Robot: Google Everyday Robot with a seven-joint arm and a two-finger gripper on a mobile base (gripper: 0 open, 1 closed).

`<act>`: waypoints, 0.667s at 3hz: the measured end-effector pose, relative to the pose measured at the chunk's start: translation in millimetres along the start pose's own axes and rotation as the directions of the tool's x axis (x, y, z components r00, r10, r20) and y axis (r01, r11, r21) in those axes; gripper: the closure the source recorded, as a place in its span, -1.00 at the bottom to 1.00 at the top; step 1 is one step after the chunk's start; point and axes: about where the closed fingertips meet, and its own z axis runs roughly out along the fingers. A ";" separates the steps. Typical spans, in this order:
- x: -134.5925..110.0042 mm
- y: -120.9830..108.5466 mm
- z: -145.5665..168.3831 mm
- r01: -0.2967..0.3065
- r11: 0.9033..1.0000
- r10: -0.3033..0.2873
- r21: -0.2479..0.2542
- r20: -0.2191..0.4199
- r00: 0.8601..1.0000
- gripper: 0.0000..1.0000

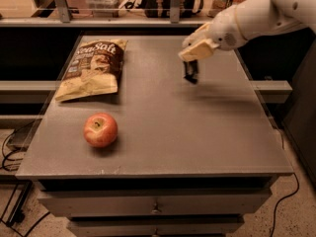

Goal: Move rxbar chocolate near brown chip bag

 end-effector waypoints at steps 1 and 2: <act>-11.7 -8.6 3.4 0.003 0.999 -0.004 0.035 0.031 1.000 1.00; -2.9 -3.9 5.0 -0.029 0.999 0.029 0.022 0.012 1.000 1.00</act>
Offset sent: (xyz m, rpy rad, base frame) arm 0.0025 -0.0054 -0.0077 0.0223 0.0440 -0.0708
